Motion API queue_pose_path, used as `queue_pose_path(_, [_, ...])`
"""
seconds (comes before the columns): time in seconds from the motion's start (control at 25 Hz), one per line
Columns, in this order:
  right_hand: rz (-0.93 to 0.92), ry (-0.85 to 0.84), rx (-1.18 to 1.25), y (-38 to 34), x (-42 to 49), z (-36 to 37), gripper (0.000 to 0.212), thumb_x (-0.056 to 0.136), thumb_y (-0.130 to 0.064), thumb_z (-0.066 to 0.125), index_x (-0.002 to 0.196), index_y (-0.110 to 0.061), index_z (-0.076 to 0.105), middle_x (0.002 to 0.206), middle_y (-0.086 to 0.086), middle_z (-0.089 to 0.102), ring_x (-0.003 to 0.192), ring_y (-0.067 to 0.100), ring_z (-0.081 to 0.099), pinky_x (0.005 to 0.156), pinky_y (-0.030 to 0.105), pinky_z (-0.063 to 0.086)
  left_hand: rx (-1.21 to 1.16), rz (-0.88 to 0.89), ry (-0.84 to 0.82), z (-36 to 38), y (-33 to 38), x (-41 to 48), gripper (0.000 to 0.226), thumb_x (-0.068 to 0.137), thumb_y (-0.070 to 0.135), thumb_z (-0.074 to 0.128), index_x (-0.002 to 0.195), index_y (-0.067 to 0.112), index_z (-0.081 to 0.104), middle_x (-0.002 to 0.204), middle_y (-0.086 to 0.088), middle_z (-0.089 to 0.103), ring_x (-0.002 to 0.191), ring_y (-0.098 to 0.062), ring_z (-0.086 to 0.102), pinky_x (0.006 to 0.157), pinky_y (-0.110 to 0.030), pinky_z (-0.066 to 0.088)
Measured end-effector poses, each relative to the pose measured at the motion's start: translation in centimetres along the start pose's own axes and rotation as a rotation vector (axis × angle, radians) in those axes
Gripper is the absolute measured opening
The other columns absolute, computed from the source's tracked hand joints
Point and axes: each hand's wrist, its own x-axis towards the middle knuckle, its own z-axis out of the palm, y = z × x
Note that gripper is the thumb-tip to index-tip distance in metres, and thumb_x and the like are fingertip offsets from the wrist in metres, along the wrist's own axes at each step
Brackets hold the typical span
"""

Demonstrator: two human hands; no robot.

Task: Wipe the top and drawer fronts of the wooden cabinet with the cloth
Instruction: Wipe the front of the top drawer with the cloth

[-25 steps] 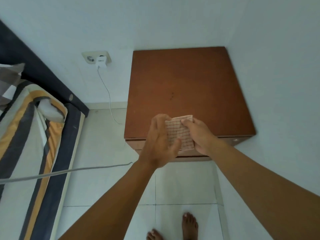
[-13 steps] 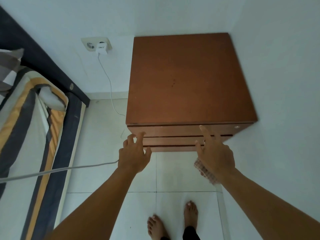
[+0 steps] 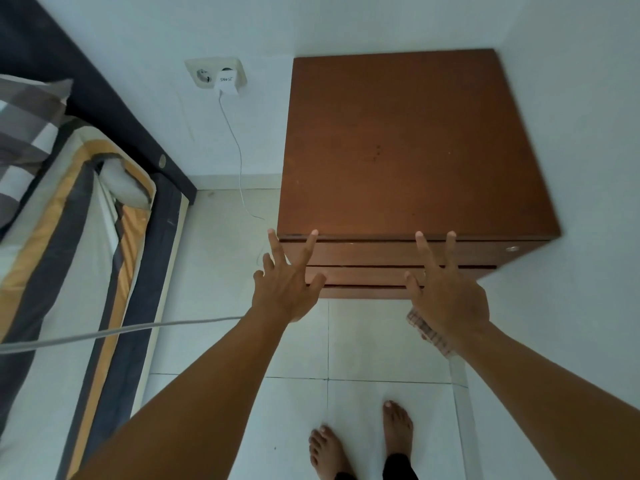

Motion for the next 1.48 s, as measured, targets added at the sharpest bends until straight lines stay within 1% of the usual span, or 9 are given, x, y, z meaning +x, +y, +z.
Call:
queue_pose_path(0.28, [-0.004, -0.036, -0.048, -0.3, 0.2, -0.4, 0.077, 0.102, -0.061, 0.034, 0.165, -0.032, 0.001, 0.17, 0.024, 0.009, 0.058, 0.026, 0.052, 0.042, 0.024, 0.024, -0.009, -0.036, 0.043, 0.6, 0.2, 0.8, 0.081, 0.092, 0.078, 0.03, 0.15, 0.057, -0.022, 0.166, -0.022, -0.021, 0.152, -0.053, -0.007, 0.117, -0.07, 0.011])
queue_pose_path(0.44, [-0.017, -0.033, -0.072, -0.3, 0.0, -0.1, 0.081, 0.1, -0.062, 0.039, 0.165, -0.029, 0.004, 0.169, 0.027, 0.01, 0.072, 0.034, 0.071, 0.049, 0.029, 0.036, -0.154, -0.088, 0.06, 1.5, 1.5, 0.4, 0.082, 0.091, 0.077, 0.033, 0.151, 0.058, -0.02, 0.167, -0.021, -0.017, 0.153, -0.052, 0.0, 0.116, -0.07, 0.013])
queue_pose_path(0.6, [-0.039, -0.033, -0.098, -0.1, 0.1, 0.1, 0.082, 0.1, -0.063, 0.039, 0.165, -0.028, 0.003, 0.168, 0.028, 0.009, 0.073, 0.034, 0.072, 0.047, 0.029, 0.037, -0.164, -0.084, 0.045, 1.4, 1.1, 0.6, 0.083, 0.09, 0.078, 0.035, 0.15, 0.059, -0.02, 0.167, -0.018, -0.022, 0.152, -0.053, 0.0, 0.115, -0.071, 0.018])
queue_pose_path(0.72, [-0.068, -0.071, -0.128, 0.4, 0.4, 0.2, 0.082, 0.098, -0.066, 0.035, 0.165, -0.029, 0.008, 0.169, 0.028, 0.01, 0.087, 0.035, 0.073, 0.048, 0.034, 0.046, -0.216, -0.077, 0.044, 1.6, 1.1, 0.7, 0.083, 0.091, 0.075, 0.039, 0.149, 0.061, -0.018, 0.167, -0.017, -0.02, 0.153, -0.05, 0.003, 0.115, -0.071, 0.021])
queue_pose_path(0.96, [-0.091, -0.076, -0.133, 0.7, 0.8, 0.0, 0.083, 0.097, -0.069, 0.026, 0.165, -0.026, 0.005, 0.167, 0.03, 0.012, 0.082, 0.035, 0.072, 0.049, 0.03, 0.04, -0.233, -0.089, 0.018, 1.2, 0.5, 1.1, 0.079, 0.088, 0.079, 0.038, 0.147, 0.066, -0.014, 0.168, -0.014, -0.018, 0.154, -0.047, -0.005, 0.115, -0.073, 0.013])
queue_pose_path(1.04, [-0.106, -0.084, -0.154, 1.1, 1.1, 0.7, 0.086, 0.094, -0.072, 0.019, 0.164, -0.025, 0.006, 0.168, 0.028, 0.012, 0.093, 0.037, 0.072, 0.045, 0.029, 0.034, -0.241, -0.091, 0.008, 1.0, 0.5, 1.0, 0.078, 0.088, 0.08, 0.036, 0.146, 0.068, -0.014, 0.168, -0.013, -0.02, 0.155, -0.046, -0.006, 0.116, -0.073, 0.01])
queue_pose_path(1.16, [-0.114, -0.115, -0.167, 1.3, 1.2, 0.7, 0.088, 0.091, -0.074, 0.014, 0.164, -0.025, 0.006, 0.169, 0.026, 0.01, 0.101, 0.038, 0.071, 0.041, 0.028, 0.028, -0.16, -0.084, -0.004, 0.1, 0.2, 1.1, 0.072, 0.089, 0.081, 0.03, 0.145, 0.069, -0.014, 0.169, -0.018, -0.008, 0.154, -0.043, 0.012, 0.115, -0.074, 0.008])
queue_pose_path(1.28, [-0.053, -0.104, -0.09, 0.5, 0.9, -0.6, 0.091, 0.094, -0.076, 0.028, 0.165, -0.026, 0.0, 0.168, 0.03, 0.009, 0.086, 0.041, 0.073, 0.052, 0.035, 0.053, -0.003, -0.065, -0.033, -1.1, -0.4, 1.3, 0.069, 0.088, 0.083, 0.02, 0.145, 0.068, -0.017, 0.168, -0.02, 0.001, 0.149, -0.042, 0.026, 0.113, -0.077, 0.009])
queue_pose_path(1.48, [0.006, -0.132, 0.065, 0.2, 0.9, -1.3, 0.094, 0.088, -0.083, 0.028, 0.164, -0.033, 0.002, 0.17, 0.024, 0.005, 0.128, 0.047, 0.058, 0.086, 0.051, 0.059, 0.044, -0.072, -0.048, -2.0, -0.1, 1.1, 0.069, 0.085, 0.086, 0.013, 0.145, 0.068, -0.015, 0.161, -0.016, 0.022, 0.139, -0.037, 0.041, 0.111, -0.077, 0.016])
